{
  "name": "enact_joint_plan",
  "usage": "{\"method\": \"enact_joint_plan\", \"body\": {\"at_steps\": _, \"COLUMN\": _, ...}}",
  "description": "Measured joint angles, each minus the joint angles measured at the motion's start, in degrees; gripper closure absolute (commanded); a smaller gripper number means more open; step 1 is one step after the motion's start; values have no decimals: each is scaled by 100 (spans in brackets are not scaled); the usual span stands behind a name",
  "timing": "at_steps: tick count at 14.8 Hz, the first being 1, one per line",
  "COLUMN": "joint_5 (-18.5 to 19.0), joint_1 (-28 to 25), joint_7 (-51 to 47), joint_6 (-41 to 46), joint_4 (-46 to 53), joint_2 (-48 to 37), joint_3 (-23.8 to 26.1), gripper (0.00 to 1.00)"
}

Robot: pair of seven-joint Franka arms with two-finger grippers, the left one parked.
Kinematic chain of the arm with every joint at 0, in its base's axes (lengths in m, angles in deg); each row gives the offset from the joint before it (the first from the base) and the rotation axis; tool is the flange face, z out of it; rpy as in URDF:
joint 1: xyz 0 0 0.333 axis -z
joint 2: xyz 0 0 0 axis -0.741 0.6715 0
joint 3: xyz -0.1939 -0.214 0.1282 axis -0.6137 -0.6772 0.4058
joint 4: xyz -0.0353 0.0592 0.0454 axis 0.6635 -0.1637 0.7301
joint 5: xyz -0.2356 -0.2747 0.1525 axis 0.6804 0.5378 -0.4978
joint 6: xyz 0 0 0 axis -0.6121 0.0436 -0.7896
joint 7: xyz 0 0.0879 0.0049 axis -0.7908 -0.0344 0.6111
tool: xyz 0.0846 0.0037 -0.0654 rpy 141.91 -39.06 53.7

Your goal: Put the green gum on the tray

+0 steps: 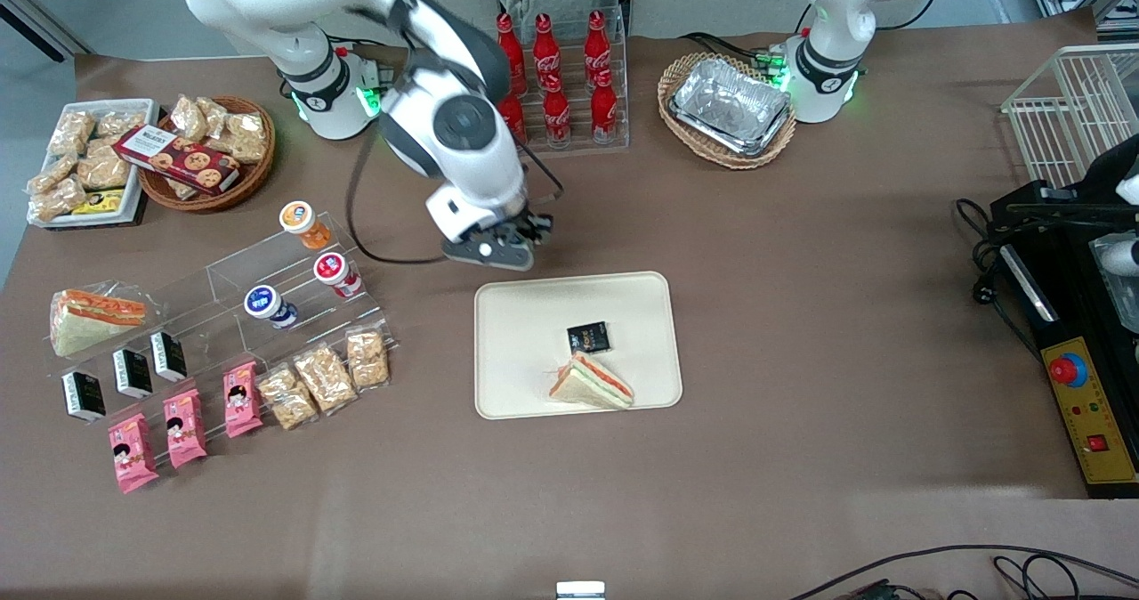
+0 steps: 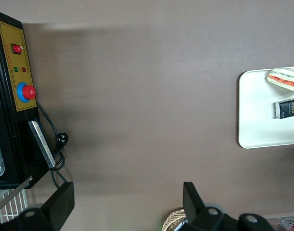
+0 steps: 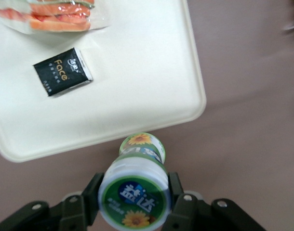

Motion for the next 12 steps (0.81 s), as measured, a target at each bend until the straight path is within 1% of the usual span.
{"method": "enact_joint_plan", "body": {"at_steps": 3, "joint_5": 747, "joint_1": -64, "joint_7": -358, "joint_6": -551, "joint_4": 0, "joint_2": 790, "joint_3": -32, "gripper": 100}}
{"method": "enact_joint_plan", "body": {"at_steps": 4, "joint_5": 940, "joint_1": -64, "joint_7": -449, "joint_6": -673, "joint_4": 5, "joint_2": 986, "joint_3": -43, "gripper": 100}}
{"method": "enact_joint_plan", "body": {"at_steps": 5, "joint_5": 1055, "joint_1": -64, "joint_7": -493, "joint_6": -791, "joint_4": 8, "joint_2": 1140, "joint_3": -57, "gripper": 100}}
{"method": "enact_joint_plan", "body": {"at_steps": 7, "joint_5": 1140, "joint_1": -71, "joint_7": -582, "joint_6": -1073, "joint_4": 21, "joint_2": 1329, "joint_3": -168, "gripper": 100}}
{"method": "enact_joint_plan", "body": {"at_steps": 8, "joint_5": 1142, "joint_1": -67, "joint_7": -585, "joint_6": -1171, "joint_4": 29, "joint_2": 1374, "joint_3": -246, "gripper": 81}}
{"method": "enact_joint_plan", "body": {"at_steps": 9, "joint_5": 1142, "joint_1": -64, "joint_7": -585, "joint_6": -1218, "joint_4": 29, "joint_2": 1416, "joint_3": -299, "gripper": 35}}
{"method": "enact_joint_plan", "body": {"at_steps": 10, "joint_5": 1142, "joint_1": -55, "joint_7": -593, "joint_6": -1244, "joint_4": 41, "joint_2": 1428, "joint_3": -307, "gripper": 1}}
{"method": "enact_joint_plan", "body": {"at_steps": 12, "joint_5": 1142, "joint_1": -57, "joint_7": -645, "joint_6": -1245, "joint_4": 45, "joint_2": 1432, "joint_3": -311, "gripper": 0}}
